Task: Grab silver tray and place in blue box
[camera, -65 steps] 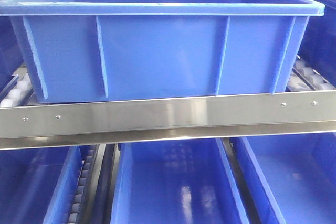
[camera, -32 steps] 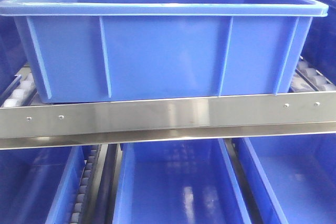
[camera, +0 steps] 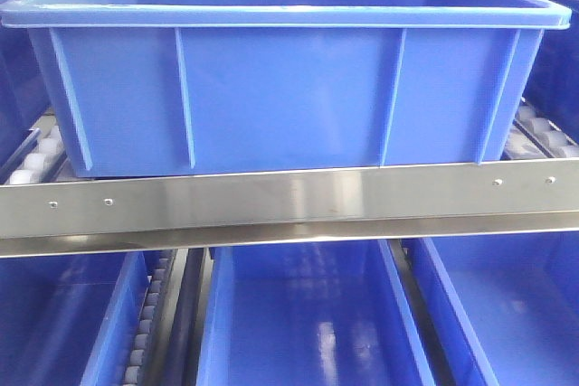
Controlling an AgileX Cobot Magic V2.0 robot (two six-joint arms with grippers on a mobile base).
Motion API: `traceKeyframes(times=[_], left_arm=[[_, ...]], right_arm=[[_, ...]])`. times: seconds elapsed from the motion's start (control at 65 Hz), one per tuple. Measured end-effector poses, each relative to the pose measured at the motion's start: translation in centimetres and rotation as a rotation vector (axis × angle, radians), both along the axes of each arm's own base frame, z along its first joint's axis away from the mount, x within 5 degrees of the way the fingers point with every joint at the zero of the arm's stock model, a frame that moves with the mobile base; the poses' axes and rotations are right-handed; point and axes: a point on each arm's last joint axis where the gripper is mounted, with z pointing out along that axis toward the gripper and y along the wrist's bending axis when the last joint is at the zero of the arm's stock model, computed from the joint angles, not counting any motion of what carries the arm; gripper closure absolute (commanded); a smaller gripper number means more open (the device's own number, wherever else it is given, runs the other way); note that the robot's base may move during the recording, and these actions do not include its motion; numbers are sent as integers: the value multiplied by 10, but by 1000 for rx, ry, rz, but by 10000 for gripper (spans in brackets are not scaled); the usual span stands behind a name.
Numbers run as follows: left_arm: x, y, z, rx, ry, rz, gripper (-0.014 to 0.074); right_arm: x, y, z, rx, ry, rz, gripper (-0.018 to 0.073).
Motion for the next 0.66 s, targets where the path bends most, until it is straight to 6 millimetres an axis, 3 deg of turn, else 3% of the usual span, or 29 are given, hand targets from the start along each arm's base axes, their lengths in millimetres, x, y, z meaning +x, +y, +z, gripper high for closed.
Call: traceKeyframes(times=[0.662], left_arm=[[0,0,0,-3,-4,0,603]], right_arm=[[0,0,0,0,0,0,508]])
